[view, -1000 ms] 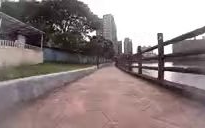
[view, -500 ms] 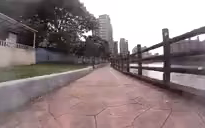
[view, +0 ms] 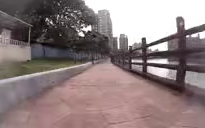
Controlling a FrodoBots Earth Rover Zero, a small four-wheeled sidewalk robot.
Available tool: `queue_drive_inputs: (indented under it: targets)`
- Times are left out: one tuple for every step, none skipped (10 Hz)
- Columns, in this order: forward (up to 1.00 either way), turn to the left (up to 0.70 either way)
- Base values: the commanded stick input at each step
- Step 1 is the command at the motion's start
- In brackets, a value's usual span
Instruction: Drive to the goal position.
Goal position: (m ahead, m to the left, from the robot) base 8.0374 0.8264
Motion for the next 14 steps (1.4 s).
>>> queue_drive_inputs:
  targets:
    - [1.00,0.39]
    - [1.00,0.00]
    - [1.00,0.00]
    - [1.00,0.04]
    - [1.00,0.12]
    - [1.00,0.02]
    - [1.00,0.00]
    - [1.00,0.00]
    - [1.00,0.00]
    - [1.00,0.00]
    - [1.00,0.00]
    - [1.00,0.00]
    - [1.00,0.03]
    - [1.00,0.36]
